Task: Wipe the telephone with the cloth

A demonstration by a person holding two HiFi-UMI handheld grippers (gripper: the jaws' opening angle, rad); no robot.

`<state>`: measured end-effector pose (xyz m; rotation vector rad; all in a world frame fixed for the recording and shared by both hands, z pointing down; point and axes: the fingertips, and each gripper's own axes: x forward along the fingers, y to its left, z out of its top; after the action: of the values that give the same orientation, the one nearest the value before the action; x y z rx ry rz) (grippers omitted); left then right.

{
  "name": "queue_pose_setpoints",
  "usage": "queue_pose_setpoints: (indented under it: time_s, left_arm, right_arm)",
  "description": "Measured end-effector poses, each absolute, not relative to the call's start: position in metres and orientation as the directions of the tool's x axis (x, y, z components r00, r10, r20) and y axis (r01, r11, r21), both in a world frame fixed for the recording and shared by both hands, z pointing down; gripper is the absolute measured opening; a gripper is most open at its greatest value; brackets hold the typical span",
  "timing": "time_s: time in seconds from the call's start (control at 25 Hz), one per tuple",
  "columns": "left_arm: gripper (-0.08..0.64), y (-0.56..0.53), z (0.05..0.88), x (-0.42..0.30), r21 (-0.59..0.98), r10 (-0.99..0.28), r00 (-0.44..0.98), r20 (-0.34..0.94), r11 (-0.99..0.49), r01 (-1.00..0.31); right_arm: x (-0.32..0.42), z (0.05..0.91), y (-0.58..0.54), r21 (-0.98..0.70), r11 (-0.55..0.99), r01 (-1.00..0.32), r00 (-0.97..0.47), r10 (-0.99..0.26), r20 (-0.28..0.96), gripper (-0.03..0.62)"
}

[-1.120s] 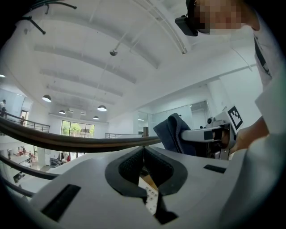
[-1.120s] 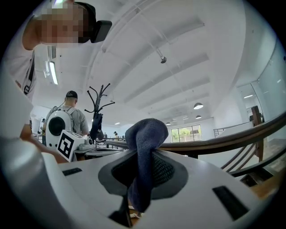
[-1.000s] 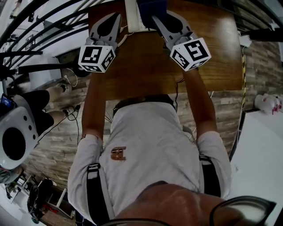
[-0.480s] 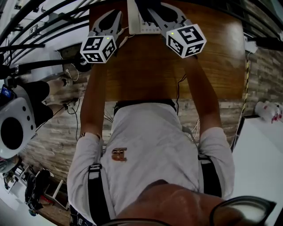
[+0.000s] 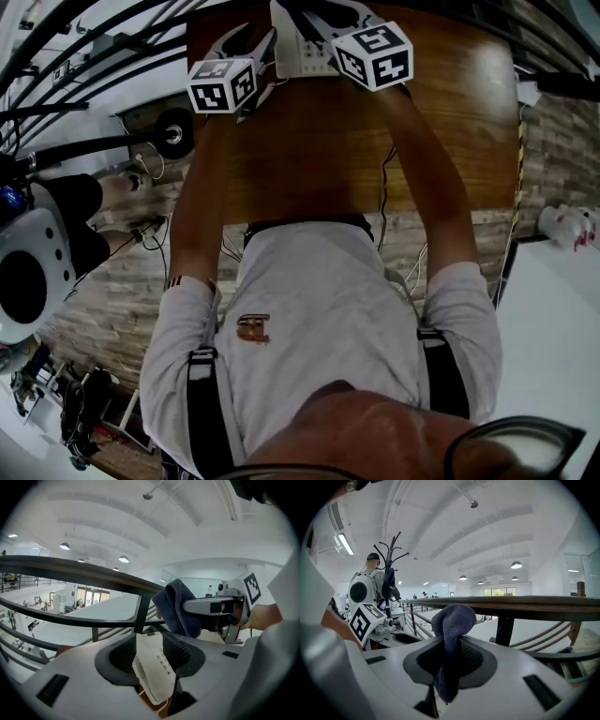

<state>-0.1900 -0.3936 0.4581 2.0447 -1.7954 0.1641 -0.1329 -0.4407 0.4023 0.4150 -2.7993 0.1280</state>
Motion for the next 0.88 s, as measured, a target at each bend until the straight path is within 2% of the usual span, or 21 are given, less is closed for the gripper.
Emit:
queue_pose_setpoints:
  time_s: [0.52,0.88]
  left_arm:
    - [0.207,-0.416,0.515,-0.19,0.279,-0.817,0.201,0.541,-0.052,-0.959]
    - [0.212,-0.419,0.545,-0.177,0.365,-0.746,0.28,0.605,-0.053,-0.93]
  right_arm:
    - [-0.179,0.456,-0.467,-0.085,0.954,-0.289,-0.823,-0.202,0.531,0.078]
    - [-0.196,0.486,-0.473,-0.118,0.945,-0.305,-0.741,-0.158,0.653,0.078]
